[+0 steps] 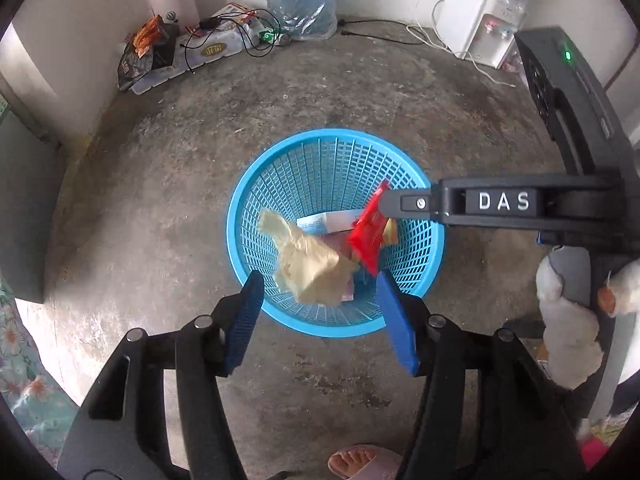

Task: Collect trash
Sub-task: 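Carry paper bag and red packet to the blue wastebasket and release both, then move both tools back toward the bed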

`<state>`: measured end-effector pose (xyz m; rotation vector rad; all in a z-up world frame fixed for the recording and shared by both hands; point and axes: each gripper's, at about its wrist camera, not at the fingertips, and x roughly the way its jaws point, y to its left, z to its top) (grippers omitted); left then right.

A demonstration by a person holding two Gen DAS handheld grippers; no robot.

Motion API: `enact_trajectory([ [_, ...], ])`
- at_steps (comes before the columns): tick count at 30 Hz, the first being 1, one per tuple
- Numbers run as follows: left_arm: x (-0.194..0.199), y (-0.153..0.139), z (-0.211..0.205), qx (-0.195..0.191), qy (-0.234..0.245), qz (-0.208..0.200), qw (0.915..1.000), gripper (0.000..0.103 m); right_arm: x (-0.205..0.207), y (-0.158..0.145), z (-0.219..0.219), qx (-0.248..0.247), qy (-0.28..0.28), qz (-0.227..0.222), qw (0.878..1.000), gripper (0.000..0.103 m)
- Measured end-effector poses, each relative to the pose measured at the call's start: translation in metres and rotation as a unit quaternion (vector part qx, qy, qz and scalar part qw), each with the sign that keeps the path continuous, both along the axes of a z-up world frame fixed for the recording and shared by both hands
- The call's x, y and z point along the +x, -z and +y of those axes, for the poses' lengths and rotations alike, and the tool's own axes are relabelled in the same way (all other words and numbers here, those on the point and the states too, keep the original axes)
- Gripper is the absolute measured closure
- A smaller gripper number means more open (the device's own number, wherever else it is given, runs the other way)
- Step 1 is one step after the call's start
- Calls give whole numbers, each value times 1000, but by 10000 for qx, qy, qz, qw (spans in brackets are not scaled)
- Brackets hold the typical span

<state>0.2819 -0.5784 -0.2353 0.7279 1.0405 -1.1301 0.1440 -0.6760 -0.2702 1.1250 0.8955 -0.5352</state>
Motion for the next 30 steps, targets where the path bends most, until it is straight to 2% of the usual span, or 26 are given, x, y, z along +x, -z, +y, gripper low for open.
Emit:
enact_trajectory([
  [2,1,-8,3,-119,-18,-20,9999,43,-11,-5,4,-41,101,-23,9999,62],
  [8,-6,-55,18,-506,-27,-168,9986,42,-53,-44,32,-185,539,-566,9968,62],
  [13,-17,-134,68,-1283,-124,-192,9915,40,-83,-97,85,-691,542,-806,9929,61],
  [17,-31,-202,144,-1965,-416,-267,9793,30,-98,-150,135,-1383,251,-968,9853,47],
  [20,-43,-243,209,-2297,-851,-297,9691,23,-95,-188,173,-1831,-237,-1013,9776,43],
  [22,-50,-265,255,-2483,-1267,-370,9597,19,-92,-214,202,-2217,-652,-1083,9669,39],
  [24,-59,-280,301,-2641,-1712,-410,9483,17,-92,-239,232,-2600,-907,-1234,9534,36],
  [27,-71,-295,369,-2804,-2346,-455,9297,17,-95,-273,272,-2945,-1235,-1709,9321,33],
  [29,-79,-300,414,-2846,-2807,-573,9148,17,-99,-294,297,-3179,-1261,-2013,9179,19],
  [30,-83,-302,435,-2859,-3030,-645,9068,17,-101,-304,310,-3313,-1274,-2154,9097,17],
])
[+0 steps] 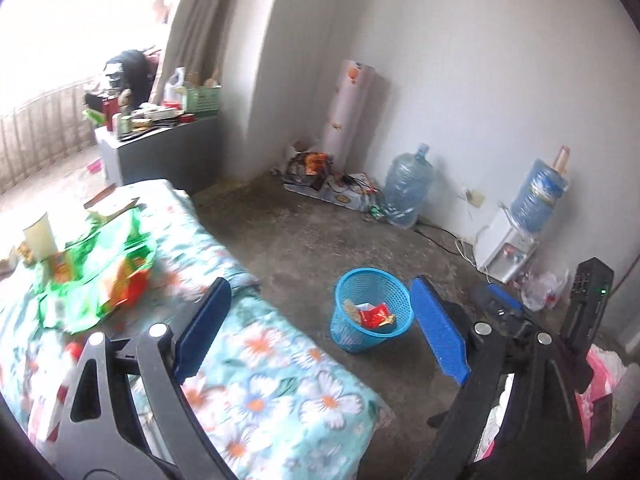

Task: Collect trash
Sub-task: 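Move both tools back toward the bed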

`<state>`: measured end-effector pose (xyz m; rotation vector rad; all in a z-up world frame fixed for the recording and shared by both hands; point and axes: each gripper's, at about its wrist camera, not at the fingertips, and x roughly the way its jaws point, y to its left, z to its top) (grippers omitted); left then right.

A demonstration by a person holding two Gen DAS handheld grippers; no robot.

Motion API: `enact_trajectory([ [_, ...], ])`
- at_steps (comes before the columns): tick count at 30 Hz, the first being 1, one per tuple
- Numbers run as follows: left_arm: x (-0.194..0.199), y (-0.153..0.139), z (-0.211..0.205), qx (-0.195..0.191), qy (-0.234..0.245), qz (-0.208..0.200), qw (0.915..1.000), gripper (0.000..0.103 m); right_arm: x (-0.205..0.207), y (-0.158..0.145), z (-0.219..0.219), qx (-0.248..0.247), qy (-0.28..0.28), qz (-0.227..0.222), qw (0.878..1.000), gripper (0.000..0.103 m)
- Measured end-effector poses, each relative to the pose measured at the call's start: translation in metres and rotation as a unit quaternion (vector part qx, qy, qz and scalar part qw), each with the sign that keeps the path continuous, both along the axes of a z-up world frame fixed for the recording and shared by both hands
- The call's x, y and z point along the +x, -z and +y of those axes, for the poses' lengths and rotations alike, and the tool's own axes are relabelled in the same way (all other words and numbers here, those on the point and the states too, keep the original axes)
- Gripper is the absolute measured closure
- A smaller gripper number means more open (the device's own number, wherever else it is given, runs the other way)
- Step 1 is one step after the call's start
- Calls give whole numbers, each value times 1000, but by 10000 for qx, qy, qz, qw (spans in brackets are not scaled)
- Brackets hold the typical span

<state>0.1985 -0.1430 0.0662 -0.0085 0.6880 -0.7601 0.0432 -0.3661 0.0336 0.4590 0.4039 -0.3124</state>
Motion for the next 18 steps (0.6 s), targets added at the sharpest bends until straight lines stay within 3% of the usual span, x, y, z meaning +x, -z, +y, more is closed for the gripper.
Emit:
enact_trajectory([
  [2,-12,-2,40,3,-477,-85,9988,17,-2,-15,22,-221,-54,-211,9995,10],
  [6,-35,-3,110,35,-1252,-194,9919,17,1,-34,62,-357,-410,-307,9980,9],
  [18,-103,-4,270,-118,-2825,-442,9582,17,13,-40,138,114,-1122,304,9932,9],
])
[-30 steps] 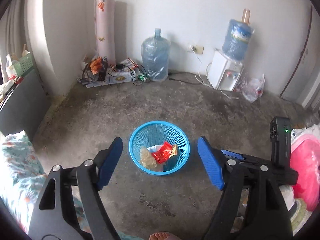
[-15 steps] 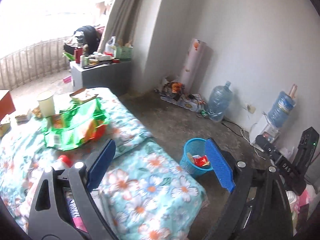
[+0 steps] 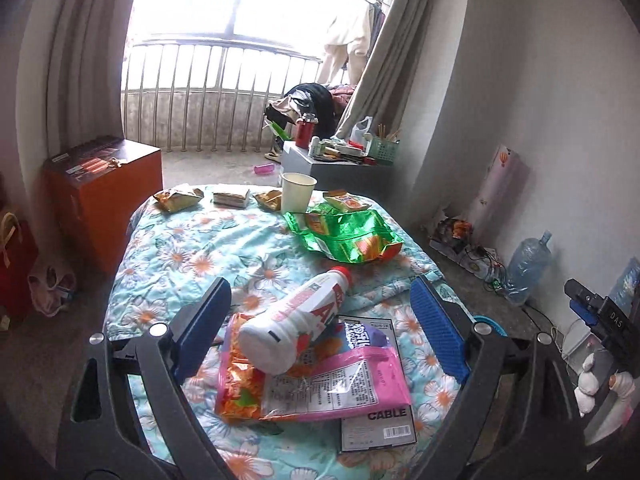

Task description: Collect trash

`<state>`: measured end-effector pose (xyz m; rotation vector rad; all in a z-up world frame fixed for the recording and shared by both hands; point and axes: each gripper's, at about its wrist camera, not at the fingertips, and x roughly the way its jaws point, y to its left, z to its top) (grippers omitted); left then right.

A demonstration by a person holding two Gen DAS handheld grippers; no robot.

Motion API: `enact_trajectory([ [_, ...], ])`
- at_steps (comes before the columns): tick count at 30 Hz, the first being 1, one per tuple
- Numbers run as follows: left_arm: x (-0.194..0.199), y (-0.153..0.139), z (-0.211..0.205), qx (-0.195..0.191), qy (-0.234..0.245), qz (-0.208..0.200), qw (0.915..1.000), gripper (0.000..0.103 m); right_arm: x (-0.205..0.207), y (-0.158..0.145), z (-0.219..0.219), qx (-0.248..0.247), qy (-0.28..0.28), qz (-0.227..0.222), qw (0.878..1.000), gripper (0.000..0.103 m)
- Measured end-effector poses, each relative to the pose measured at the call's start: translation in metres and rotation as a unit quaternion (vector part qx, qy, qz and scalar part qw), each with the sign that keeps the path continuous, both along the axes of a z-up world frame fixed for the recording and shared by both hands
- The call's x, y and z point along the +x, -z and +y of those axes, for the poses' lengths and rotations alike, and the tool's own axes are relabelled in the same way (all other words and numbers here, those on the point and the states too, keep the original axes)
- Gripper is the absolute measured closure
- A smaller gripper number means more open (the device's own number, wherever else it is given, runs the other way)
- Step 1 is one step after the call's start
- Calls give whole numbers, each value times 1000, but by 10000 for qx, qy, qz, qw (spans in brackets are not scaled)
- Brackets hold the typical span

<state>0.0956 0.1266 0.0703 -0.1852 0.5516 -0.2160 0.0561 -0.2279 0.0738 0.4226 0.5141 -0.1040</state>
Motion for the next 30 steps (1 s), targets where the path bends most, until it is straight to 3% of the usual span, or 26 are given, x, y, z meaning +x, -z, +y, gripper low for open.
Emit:
enact_trajectory([
  [10,4,32,50,-277,-401,436,9979,17,31,27,25,461,-494,747,9949,9],
  [20,26,56,42,-139,-76,710,9973,17,71,70,35,949,-818,1453,9814,9],
  [30,47,71,31,-74,124,947,9954,17,103,98,45,1344,-1152,1851,9666,9],
])
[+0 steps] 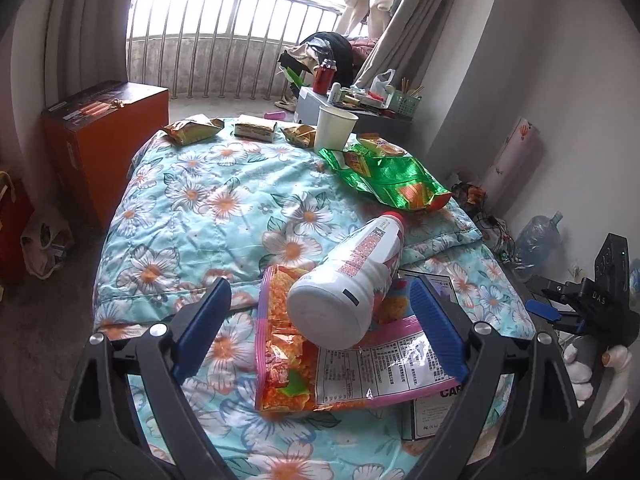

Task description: Collect trash

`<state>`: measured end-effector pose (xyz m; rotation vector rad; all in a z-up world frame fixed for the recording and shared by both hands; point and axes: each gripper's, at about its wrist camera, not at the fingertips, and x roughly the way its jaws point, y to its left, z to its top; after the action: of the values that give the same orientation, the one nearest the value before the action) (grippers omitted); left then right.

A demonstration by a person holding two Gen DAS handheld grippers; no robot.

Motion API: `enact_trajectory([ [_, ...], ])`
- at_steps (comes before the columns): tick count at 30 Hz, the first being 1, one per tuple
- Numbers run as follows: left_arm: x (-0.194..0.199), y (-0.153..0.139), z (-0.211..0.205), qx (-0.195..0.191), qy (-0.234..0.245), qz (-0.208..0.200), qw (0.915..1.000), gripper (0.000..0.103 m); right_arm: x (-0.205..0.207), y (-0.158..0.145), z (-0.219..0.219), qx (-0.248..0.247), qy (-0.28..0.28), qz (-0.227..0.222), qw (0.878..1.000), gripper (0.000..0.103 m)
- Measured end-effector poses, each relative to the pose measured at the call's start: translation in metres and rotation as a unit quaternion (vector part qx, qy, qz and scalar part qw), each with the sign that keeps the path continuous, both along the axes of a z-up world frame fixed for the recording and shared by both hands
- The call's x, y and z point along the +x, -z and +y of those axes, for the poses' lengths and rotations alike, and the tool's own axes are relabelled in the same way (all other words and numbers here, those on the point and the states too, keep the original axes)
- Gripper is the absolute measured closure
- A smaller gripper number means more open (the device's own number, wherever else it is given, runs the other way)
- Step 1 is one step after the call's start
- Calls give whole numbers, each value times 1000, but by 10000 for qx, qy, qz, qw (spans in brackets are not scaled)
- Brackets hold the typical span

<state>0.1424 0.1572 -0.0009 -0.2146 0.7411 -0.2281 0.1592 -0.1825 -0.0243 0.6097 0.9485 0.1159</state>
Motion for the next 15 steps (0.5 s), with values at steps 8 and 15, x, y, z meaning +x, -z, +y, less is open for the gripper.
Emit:
enact_trajectory([
  [8,6,7,-6,92,163,44,9998,17,16,10,16,203,-363,153,9990,15],
  [15,12,16,-8,142,176,97,9997,17,24,12,30,263,-667,228,9972,25],
])
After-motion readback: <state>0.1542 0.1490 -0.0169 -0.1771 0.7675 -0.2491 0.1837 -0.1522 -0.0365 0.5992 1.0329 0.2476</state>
